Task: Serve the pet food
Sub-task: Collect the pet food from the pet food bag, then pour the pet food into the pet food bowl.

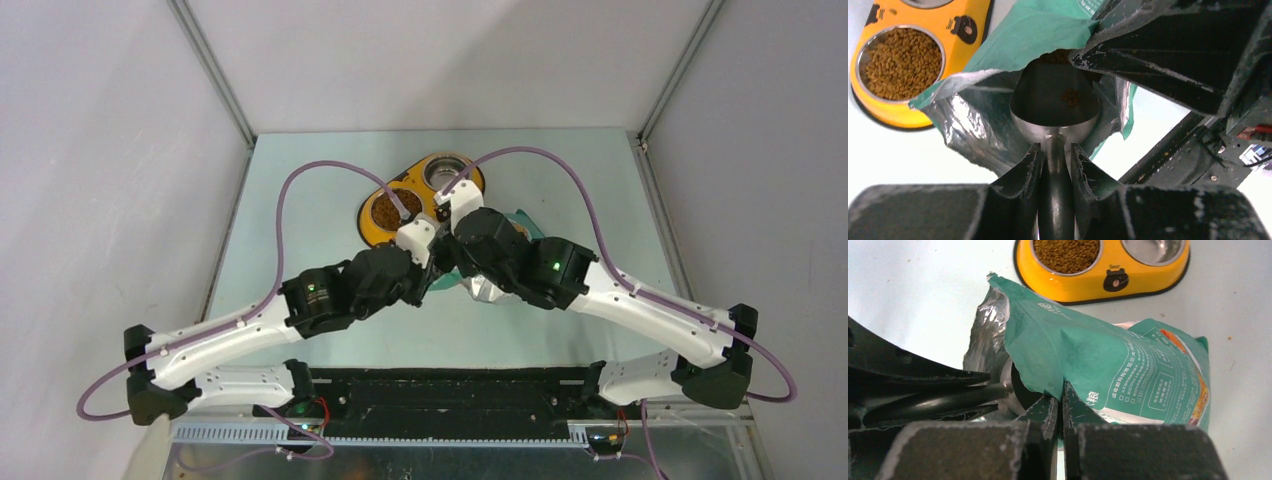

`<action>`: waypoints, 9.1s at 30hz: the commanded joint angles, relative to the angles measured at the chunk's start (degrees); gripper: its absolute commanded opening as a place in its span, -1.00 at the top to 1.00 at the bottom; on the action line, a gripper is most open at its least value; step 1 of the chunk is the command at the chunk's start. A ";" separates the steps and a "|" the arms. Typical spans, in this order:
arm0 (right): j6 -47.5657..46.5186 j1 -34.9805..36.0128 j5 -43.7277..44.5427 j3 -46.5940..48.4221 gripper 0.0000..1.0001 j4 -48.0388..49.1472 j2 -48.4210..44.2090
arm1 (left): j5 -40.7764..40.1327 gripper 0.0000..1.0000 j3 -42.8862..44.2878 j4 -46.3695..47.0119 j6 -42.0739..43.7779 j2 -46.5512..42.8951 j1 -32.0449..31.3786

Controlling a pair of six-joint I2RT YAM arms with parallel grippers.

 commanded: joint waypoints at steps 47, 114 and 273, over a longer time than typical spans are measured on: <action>2.01 -6.72 4.81 -4.71 1.00 6.08 -10.92 | 7.79 1.00 5.08 0.11 9.17 5.07 2.42; 1.57 -14.07 12.06 -9.43 1.00 5.20 -18.88 | 9.99 1.00 -29.09 42.14 16.12 -20.09 -0.69; 31.27 -63.12 -40.84 7.59 1.00 4.92 -7.59 | 26.71 0.31 12.13 50.71 10.34 23.17 8.75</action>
